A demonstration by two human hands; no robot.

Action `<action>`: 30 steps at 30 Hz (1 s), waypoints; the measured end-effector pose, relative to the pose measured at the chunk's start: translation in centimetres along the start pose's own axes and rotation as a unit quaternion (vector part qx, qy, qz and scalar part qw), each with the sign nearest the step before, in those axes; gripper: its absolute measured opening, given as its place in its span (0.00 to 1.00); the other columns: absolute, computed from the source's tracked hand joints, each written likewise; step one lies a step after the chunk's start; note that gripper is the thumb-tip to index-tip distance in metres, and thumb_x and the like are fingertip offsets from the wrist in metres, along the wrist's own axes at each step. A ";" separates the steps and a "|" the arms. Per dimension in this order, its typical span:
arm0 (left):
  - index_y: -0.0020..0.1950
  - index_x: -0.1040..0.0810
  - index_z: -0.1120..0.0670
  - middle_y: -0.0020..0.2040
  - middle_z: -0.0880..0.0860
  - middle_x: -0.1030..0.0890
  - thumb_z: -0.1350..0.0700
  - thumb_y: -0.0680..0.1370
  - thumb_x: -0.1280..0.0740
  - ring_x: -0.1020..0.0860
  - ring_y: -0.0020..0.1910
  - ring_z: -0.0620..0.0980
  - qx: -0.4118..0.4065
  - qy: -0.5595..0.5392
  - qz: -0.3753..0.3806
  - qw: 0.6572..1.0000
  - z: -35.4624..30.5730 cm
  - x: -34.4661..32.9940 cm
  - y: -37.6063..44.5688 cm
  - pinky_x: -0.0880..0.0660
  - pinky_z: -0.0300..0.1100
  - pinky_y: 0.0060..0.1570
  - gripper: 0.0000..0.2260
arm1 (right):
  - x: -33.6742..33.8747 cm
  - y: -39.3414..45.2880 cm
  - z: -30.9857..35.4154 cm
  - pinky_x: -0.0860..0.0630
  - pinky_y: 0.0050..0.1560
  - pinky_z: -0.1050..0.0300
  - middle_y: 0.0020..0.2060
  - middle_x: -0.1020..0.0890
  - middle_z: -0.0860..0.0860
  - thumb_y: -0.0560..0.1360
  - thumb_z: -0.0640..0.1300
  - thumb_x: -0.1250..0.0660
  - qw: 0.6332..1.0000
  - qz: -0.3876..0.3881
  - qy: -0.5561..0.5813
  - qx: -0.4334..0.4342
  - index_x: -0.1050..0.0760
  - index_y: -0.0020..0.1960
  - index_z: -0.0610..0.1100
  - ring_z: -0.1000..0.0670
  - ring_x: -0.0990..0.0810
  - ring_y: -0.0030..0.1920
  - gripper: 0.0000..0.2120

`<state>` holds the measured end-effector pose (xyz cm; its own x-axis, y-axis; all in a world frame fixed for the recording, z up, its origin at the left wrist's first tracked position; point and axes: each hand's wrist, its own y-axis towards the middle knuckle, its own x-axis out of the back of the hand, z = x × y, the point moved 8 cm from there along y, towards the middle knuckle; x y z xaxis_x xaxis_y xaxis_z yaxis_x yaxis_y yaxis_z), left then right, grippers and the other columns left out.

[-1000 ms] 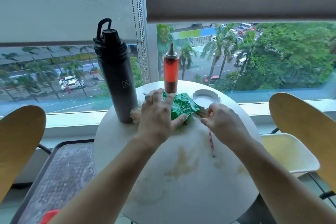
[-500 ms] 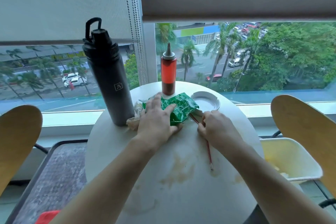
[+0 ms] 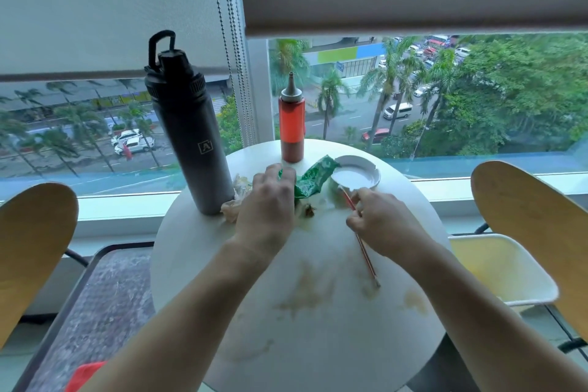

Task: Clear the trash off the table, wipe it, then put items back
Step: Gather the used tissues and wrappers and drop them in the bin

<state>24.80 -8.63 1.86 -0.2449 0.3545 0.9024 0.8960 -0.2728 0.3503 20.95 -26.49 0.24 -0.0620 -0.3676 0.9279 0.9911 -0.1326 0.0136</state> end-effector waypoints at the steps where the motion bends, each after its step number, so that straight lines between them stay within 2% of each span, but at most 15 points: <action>1: 0.65 0.27 0.55 0.60 0.56 0.23 0.62 0.75 0.31 0.24 0.55 0.61 -0.008 -0.002 -0.018 1.000 -0.2 0.4 -0.1 0.22 0.55 0.49 0.18 | 0.3 -0.2 0.0 0.33 0.41 0.54 0.44 0.19 0.44 0.74 0.44 0.35 1.000 -0.004 -0.002 -0.002 0.26 0.49 0.43 0.41 0.27 0.44 0.06; 3: 0.65 0.27 0.54 0.54 0.56 0.21 0.63 0.75 0.33 0.23 0.49 0.62 -0.022 -0.003 -0.045 0.999 -0.5 1.0 -0.3 0.23 0.55 0.44 0.18 | 0.9 -0.7 0.1 0.36 0.41 0.55 0.39 0.22 0.46 0.74 0.44 0.36 1.000 -0.012 0.008 -0.007 0.27 0.45 0.46 0.43 0.29 0.42 0.02; 5: 0.68 0.29 0.51 0.52 0.56 0.21 0.65 0.75 0.34 0.22 0.46 0.61 -0.035 -0.016 -0.062 0.997 -0.8 1.7 -0.7 0.23 0.54 0.41 0.23 | 1.2 -1.2 0.0 0.37 0.41 0.55 0.38 0.25 0.48 0.75 0.43 0.36 0.999 -0.017 0.028 -0.014 0.28 0.44 0.45 0.43 0.29 0.42 0.02; 8: 0.73 0.30 0.43 0.56 0.54 0.19 0.67 0.76 0.34 0.21 0.43 0.61 -0.054 -0.021 -0.082 0.995 -1.3 3.0 -1.5 0.23 0.52 0.36 0.29 | 1.3 -1.7 -0.2 0.36 0.42 0.55 0.40 0.24 0.46 0.76 0.42 0.38 0.999 -0.025 0.041 -0.026 0.28 0.46 0.44 0.43 0.29 0.43 0.02; 11: 0.69 0.22 0.44 0.60 0.52 0.18 0.68 0.74 0.33 0.19 0.40 0.61 -0.047 0.002 -0.093 0.995 -1.4 4.3 -2.3 0.24 0.48 0.32 0.28 | 0.9 -2.0 -0.6 0.34 0.43 0.53 0.45 0.20 0.41 0.77 0.44 0.38 0.998 -0.033 0.043 -0.042 0.25 0.50 0.41 0.42 0.28 0.45 0.07; 15: 0.59 0.17 0.50 0.63 0.53 0.20 0.69 0.73 0.32 0.17 0.43 0.62 -0.047 -0.023 -0.085 0.995 -0.8 4.7 -2.8 0.19 0.51 0.38 0.20 | 0.2 -2.5 -0.5 0.31 0.45 0.52 0.48 0.19 0.41 0.78 0.51 0.34 0.999 -0.020 0.014 -0.046 0.23 0.50 0.39 0.40 0.24 0.50 0.14; 19: 0.52 0.17 0.54 0.58 0.54 0.24 0.70 0.73 0.32 0.20 0.45 0.58 -0.037 -0.054 -0.088 0.994 -0.2 5.3 -3.6 0.21 0.50 0.41 0.15 | -0.1 -3.4 -0.3 0.35 0.42 0.55 0.50 0.19 0.39 0.77 0.48 0.33 0.998 0.008 -0.026 -0.058 0.26 0.47 0.40 0.39 0.25 0.47 0.10; 22: 0.52 0.18 0.58 0.55 0.57 0.26 0.72 0.72 0.34 0.22 0.47 0.59 -0.034 -0.061 -0.107 0.992 -0.1 5.9 -4.3 0.22 0.49 0.45 0.14 | -0.1 -4.0 0.1 0.35 0.42 0.55 0.52 0.20 0.38 0.78 0.43 0.35 0.997 0.029 -0.040 -0.066 0.31 0.45 0.42 0.40 0.29 0.44 0.06; 24: 0.54 0.20 0.59 0.54 0.58 0.27 0.73 0.72 0.36 0.22 0.48 0.60 -0.028 -0.065 -0.110 0.991 0.1 6.1 -4.8 0.22 0.51 0.46 0.15 | -0.1 -4.3 0.5 0.34 0.43 0.56 0.53 0.21 0.37 0.78 0.41 0.35 0.996 0.037 -0.053 -0.064 0.28 0.48 0.41 0.38 0.25 0.49 0.04; 27: 0.54 0.22 0.58 0.54 0.58 0.28 0.72 0.72 0.35 0.22 0.50 0.61 -0.021 -0.070 -0.106 0.992 0.4 6.1 -5.4 0.21 0.55 0.44 0.14 | -0.3 -4.4 0.7 0.34 0.43 0.56 0.54 0.20 0.37 0.78 0.41 0.34 0.994 0.047 -0.071 -0.067 0.25 0.55 0.36 0.37 0.22 0.54 0.10; 30: 0.54 0.25 0.58 0.54 0.58 0.29 0.65 0.74 0.31 0.23 0.51 0.62 -0.016 -0.085 -0.093 0.992 0.7 5.9 -5.8 0.23 0.55 0.51 0.10 | -0.4 -4.8 1.1 0.34 0.41 0.57 0.50 0.20 0.39 0.77 0.41 0.35 0.993 0.054 -0.082 -0.066 0.25 0.50 0.37 0.39 0.26 0.46 0.07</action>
<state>18.37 -4.32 4.98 -0.3360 0.5470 0.7667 0.8280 -0.2165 0.5173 16.35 -24.70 0.16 0.0748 -0.2320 0.9698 0.9663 -0.2234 -0.1279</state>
